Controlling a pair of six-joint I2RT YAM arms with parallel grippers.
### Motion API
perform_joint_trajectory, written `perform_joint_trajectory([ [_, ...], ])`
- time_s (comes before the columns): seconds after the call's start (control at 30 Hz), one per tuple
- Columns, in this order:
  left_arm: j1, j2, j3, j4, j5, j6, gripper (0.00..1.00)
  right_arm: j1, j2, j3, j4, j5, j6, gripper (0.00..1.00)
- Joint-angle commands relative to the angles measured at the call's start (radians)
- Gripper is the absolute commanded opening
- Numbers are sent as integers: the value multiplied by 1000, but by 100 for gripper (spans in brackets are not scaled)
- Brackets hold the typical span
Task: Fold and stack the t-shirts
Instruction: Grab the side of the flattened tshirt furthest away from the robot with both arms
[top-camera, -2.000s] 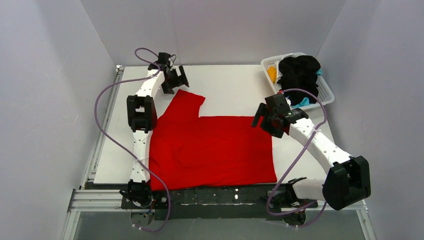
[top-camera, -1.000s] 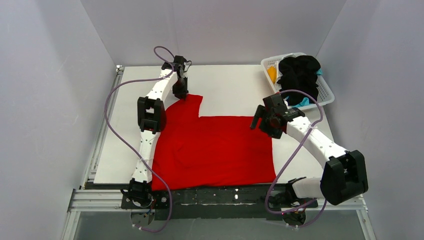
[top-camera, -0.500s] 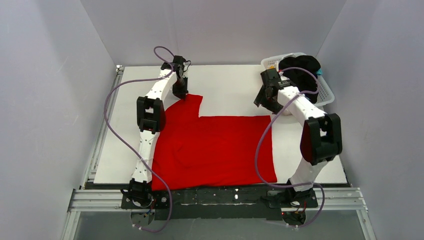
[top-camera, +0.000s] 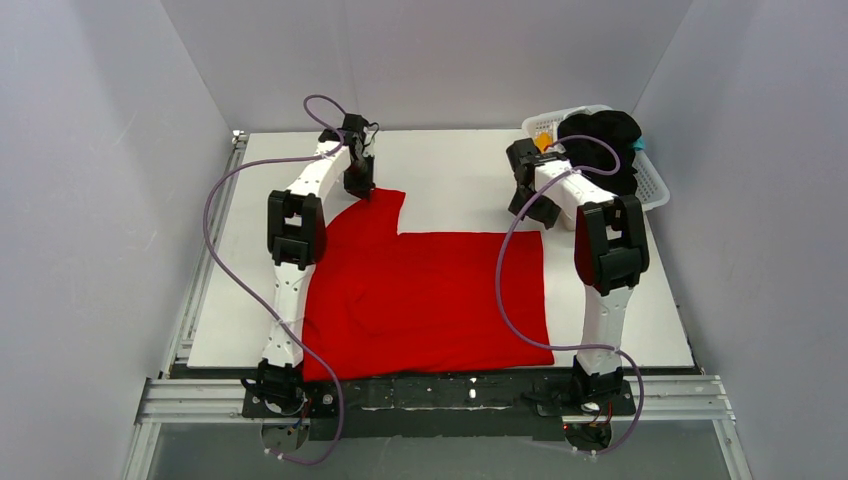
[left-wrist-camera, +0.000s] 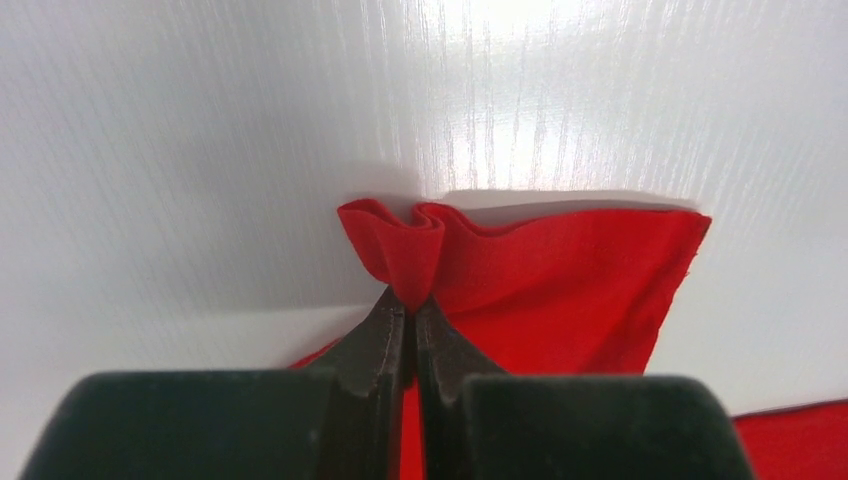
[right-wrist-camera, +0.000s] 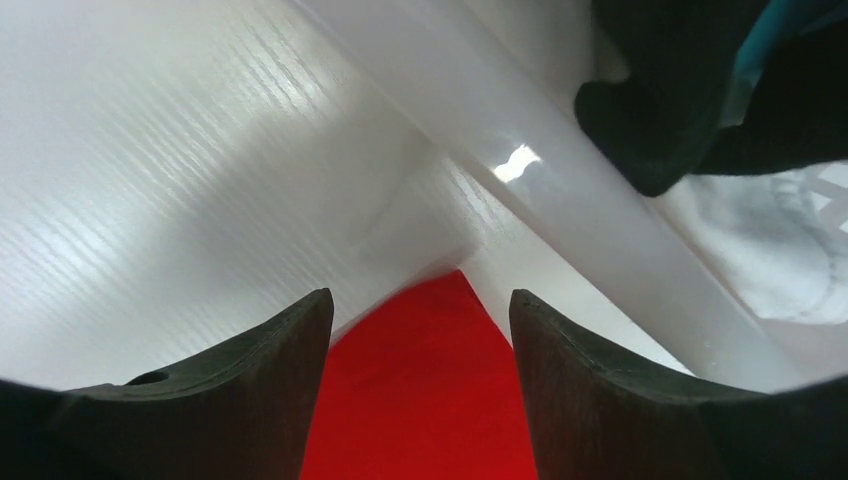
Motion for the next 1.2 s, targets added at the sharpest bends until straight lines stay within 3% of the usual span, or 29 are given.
perform_joint_trajectory([
  [0.0, 1, -35, -108, -118, 3, 21, 0, 1, -21, -54, -18, 41, 27, 73],
  [0.33, 0, -91, -196, -78, 25, 9, 0, 45, 19, -86, -21, 28, 60, 67],
  [0.5, 2, -103, -207, -79, 24, 13, 0, 48, -8, -137, 33, -10, 67, 54],
  [0.97, 2, -219, -300, -39, 46, 1, 0, 48, -92, -206, 121, -47, 59, 1],
  [1.17, 2, -283, -362, -22, 73, 3, 0, 50, -139, -204, 163, -36, -4, 1],
])
